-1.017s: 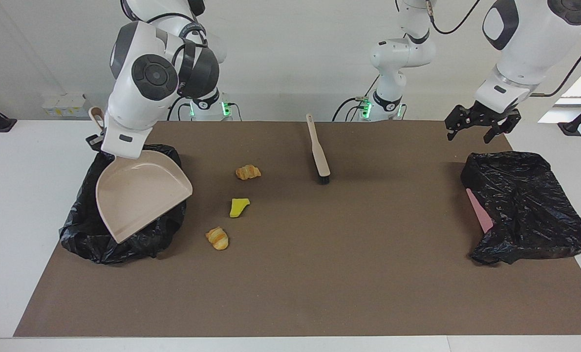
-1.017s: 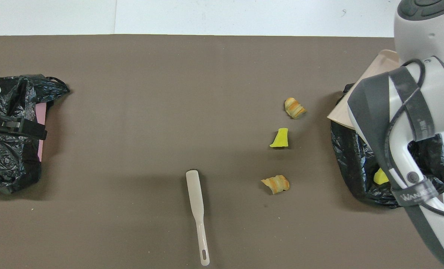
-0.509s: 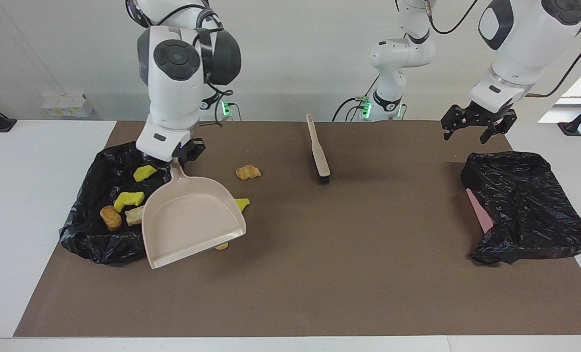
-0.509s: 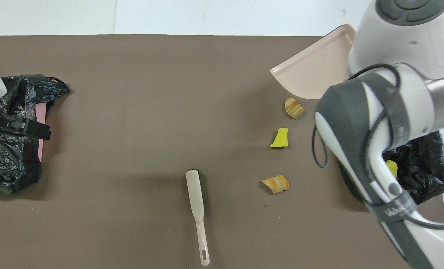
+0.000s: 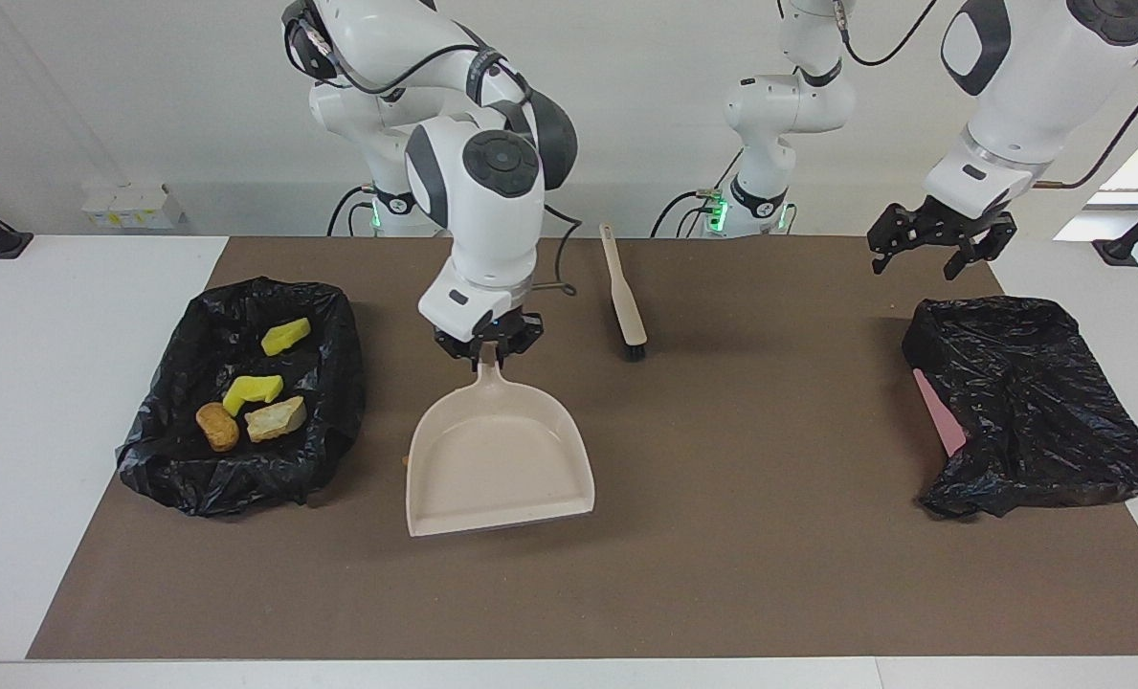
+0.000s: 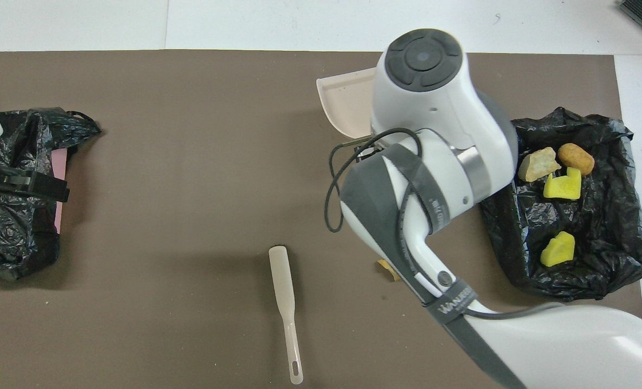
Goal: Sweep and dump trash in bin
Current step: 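Bring the empty dustpan back to the table center with the right gripper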
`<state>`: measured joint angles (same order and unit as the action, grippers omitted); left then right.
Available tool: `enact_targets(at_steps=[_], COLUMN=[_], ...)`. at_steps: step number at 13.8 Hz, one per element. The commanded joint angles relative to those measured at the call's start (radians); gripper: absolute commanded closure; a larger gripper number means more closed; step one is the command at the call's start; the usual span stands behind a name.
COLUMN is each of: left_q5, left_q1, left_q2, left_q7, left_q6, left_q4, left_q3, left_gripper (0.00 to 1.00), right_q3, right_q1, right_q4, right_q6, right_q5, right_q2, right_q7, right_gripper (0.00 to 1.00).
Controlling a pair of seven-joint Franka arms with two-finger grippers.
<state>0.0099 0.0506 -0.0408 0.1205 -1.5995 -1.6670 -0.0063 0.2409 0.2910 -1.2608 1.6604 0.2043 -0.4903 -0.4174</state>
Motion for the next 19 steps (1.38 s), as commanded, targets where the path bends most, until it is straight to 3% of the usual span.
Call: enact_targets(at_steps=[1,4,10,16,17,19], left_q5=[0.016,0.016,0.016,0.002,0.002,0.004], left_q1=[0.011,0.012,0.012,0.022,0.023,0.029], left_q2=[-0.014,-0.014,-0.014,-0.014,-0.014,-0.014], left_q7=[0.007,0.007,0.007,0.017,0.018,0.016], left_q6=[-0.010,-0.010,-0.010,-0.043,-0.045,-0.046], left_q4=[-0.010,-0.010,-0.010,-0.017,-0.017,-0.016], left_q3=[0.019,0.019,0.019,0.008,0.008,0.008], left_gripper=[0.00,0.00,0.00,0.00,0.00,0.00], right_q3=[0.000,-0.002,-0.005,-0.003,-0.003,-0.003], right_q1=[0.048,0.129,0.209,0.237,0.238,0.237], right_q4=[0.035,0.081,0.087,0.087,0.087,0.086], right_q6=[0.074,0.142,0.258,0.294,0.289,0.282], right_q5=[-0.057,-0.063,-0.063,-0.063,-0.062,-0.063], right_q2=[-0.052,-0.147,-0.253,-0.297,-0.297,-0.289], right_q7=[-0.108,-0.242,-0.284,-0.288,-0.297,-0.314], right_gripper=[1.00,1.00,1.00,1.00,0.91,0.58])
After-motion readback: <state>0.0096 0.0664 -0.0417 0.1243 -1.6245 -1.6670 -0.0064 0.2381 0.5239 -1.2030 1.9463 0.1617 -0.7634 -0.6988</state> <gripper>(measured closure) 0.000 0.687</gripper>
